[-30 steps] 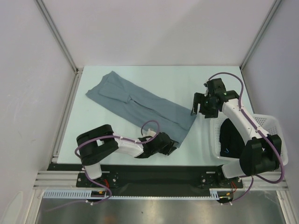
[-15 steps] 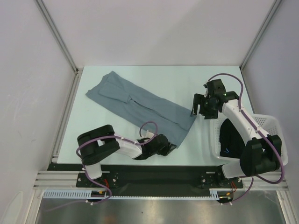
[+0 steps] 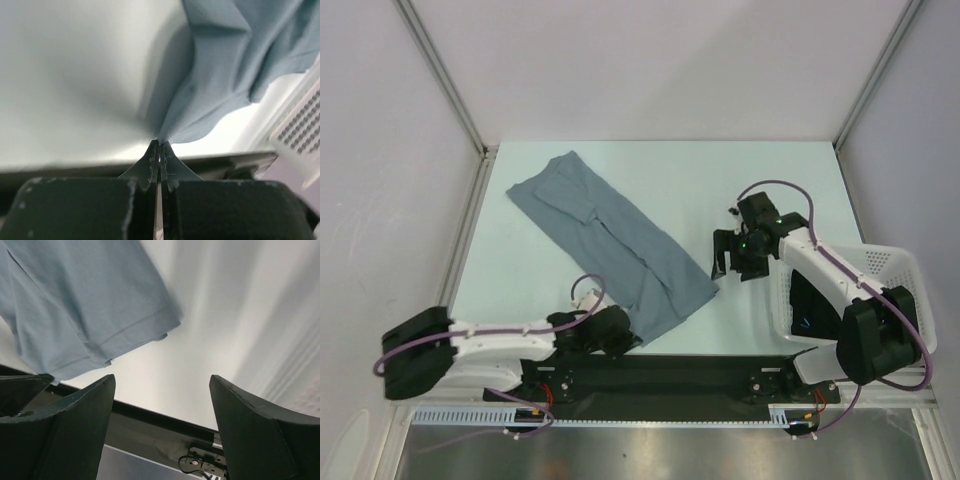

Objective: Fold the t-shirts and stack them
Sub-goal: Fold the tshirt

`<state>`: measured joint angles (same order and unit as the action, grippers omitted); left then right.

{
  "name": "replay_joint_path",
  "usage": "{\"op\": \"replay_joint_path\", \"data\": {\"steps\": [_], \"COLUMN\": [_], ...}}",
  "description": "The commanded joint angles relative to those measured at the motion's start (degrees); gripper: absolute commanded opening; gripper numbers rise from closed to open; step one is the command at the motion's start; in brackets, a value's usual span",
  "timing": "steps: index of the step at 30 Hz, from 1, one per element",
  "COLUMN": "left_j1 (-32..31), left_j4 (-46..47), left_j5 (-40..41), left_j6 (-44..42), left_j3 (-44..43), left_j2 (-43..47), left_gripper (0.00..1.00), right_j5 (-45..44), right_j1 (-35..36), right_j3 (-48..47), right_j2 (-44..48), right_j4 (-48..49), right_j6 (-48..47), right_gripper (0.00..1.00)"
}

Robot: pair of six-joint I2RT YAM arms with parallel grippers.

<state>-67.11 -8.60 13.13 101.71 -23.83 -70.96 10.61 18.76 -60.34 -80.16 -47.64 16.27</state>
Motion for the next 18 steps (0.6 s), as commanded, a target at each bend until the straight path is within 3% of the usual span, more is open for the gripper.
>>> {"op": "replay_joint_path", "data": {"steps": [1, 8, 12, 14, 18], "left_j1": [-3.3, -13.1, -13.7, -13.7, -13.7], "left_j4": [-12.7, -22.4, -29.4, -29.5, -29.0], "left_j5": [0.9, 0.5, 0.1, 0.0, -3.1], "left_j6": [-0.6, 8.3, 8.7, 8.7, 10.3], "left_j3": [3.3, 10.6, 11.5, 12.5, 15.8], "left_j2": [11.6, 30.1, 35.7, 37.4, 40.3], "left_gripper": [0.0, 0.0, 0.0, 0.0, 0.0], "right_j5": [2.9, 9.3, 16.5, 19.0, 19.7], "right_j1": [3.7, 11.3, 12.3, 13.7, 15.3], "right_j3": [1.8, 5.7, 9.4, 11.8, 13.6], "right_j2": [2.0, -0.7, -2.0, -2.9, -5.0], "right_j4": [1.9, 5.5, 7.6, 10.6, 13.9], "right_j6": [0.8, 1.2, 0.7, 1.0, 2.1], "right_gripper": [0.82, 0.75, 0.66, 0.58, 0.55]}}
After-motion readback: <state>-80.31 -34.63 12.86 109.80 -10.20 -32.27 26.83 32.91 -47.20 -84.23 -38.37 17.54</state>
